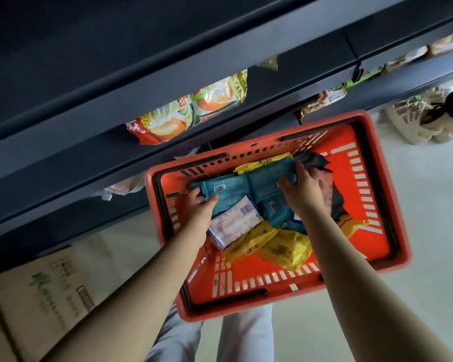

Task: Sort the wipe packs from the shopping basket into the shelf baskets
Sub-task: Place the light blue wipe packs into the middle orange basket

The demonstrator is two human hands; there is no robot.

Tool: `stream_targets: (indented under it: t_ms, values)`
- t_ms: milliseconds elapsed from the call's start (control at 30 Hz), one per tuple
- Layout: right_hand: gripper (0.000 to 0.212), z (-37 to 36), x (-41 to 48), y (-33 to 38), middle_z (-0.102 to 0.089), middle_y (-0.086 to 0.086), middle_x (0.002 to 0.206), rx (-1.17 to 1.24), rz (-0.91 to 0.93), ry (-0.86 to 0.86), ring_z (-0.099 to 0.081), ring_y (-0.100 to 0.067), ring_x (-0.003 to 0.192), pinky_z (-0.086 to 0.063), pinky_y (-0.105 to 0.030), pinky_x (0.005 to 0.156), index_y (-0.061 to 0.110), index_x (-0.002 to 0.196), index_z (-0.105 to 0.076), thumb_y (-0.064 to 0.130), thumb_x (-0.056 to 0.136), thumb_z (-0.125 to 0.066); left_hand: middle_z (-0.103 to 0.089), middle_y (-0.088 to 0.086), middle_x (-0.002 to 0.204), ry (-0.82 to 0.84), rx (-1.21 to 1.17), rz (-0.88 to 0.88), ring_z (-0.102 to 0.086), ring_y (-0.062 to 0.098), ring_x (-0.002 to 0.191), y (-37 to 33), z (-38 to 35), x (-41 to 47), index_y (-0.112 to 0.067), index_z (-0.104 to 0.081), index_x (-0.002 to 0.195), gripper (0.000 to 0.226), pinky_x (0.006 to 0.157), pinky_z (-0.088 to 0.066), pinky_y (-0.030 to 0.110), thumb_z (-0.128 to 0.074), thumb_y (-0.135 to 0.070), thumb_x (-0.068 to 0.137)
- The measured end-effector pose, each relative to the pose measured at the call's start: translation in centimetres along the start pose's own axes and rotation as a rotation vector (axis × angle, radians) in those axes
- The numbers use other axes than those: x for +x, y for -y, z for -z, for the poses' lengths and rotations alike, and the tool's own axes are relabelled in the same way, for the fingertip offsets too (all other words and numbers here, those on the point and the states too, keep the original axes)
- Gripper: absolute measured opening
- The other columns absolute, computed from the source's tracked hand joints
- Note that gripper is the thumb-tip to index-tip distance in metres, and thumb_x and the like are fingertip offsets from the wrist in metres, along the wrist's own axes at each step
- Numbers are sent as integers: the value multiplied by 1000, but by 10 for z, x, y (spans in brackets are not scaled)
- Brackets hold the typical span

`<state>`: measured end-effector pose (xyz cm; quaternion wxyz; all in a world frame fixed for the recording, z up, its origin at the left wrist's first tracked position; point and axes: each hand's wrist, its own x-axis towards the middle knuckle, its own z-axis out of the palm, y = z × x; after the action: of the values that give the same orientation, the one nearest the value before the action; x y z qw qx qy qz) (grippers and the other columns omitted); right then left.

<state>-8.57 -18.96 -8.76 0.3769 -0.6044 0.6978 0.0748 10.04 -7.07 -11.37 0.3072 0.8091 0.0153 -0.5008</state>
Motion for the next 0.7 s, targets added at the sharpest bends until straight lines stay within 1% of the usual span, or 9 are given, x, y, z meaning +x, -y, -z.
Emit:
stream_targets:
  t_ms: [67,133,200,300,333,433,533,633,700]
  values:
    - [60,-3,2,1,-29,-9,152,12,8,-31,-29,-34,135,-34,-41,106,18,149,-35,38,95,-53,-66,8,118,-11,-8,3,-64,23,104,-2,-1,0,-11,-59,123,42,89,-50,35,-72,-24,85]
    - [54,-6,4,0,-34,-7,149,45,12,-58,-32,-33,133,-36,-39,105,18,143,-44,37,94,-56,-65,5,120,6,18,1,-62,23,106,-3,-3,0,-11,-58,123,44,93,-49,36,-71,-30,85]
    - [49,-9,6,-2,-38,-6,143,86,17,-64,-37,-32,129,-38,-37,102,17,134,-53,37,90,-62,-60,2,122,25,46,4,-59,22,110,-5,-5,-2,-13,-53,128,58,98,-47,40,-72,-42,81]
    - [43,-10,9,-6,-48,-4,131,110,45,-85,-47,-29,119,-42,-34,93,20,117,-62,41,81,-71,-56,4,136,58,77,22,-56,26,121,-2,-5,2,-19,-47,135,99,101,-46,51,-68,-71,53]
    - [41,-11,10,-7,-54,-3,124,107,48,-88,-51,-28,114,-44,-33,88,21,112,-62,43,79,-72,-54,6,139,68,75,23,-55,28,123,0,-5,2,-20,-46,136,102,101,-45,52,-68,-72,51]
    - [50,-15,6,-7,-64,2,104,147,16,-62,-61,-23,99,-50,-38,82,18,115,-54,42,76,-75,-57,5,134,74,65,-9,-58,26,116,-3,-7,-10,-14,-48,133,67,96,-49,44,-70,-49,81]
    - [46,-19,-5,-3,-66,3,92,149,3,-29,-64,-19,83,-54,-41,75,13,116,-55,38,81,-72,-65,6,111,40,22,-88,-62,20,95,0,-6,-19,-12,-58,113,27,72,-51,29,-66,-23,90]
    - [27,-7,-26,3,-61,5,71,257,47,-25,-57,-11,61,-45,-24,50,7,102,-65,31,90,-65,-67,3,100,-13,-52,-205,-65,23,94,-3,4,-36,-16,-60,100,11,77,-52,31,-64,-13,91]
    - [20,13,-48,4,-65,-1,75,456,32,-27,-63,-18,66,-53,-31,55,11,95,-65,30,91,-64,-69,0,95,-33,-102,-251,-66,22,92,-9,15,-54,-21,-62,93,10,82,-53,38,-65,-13,90]
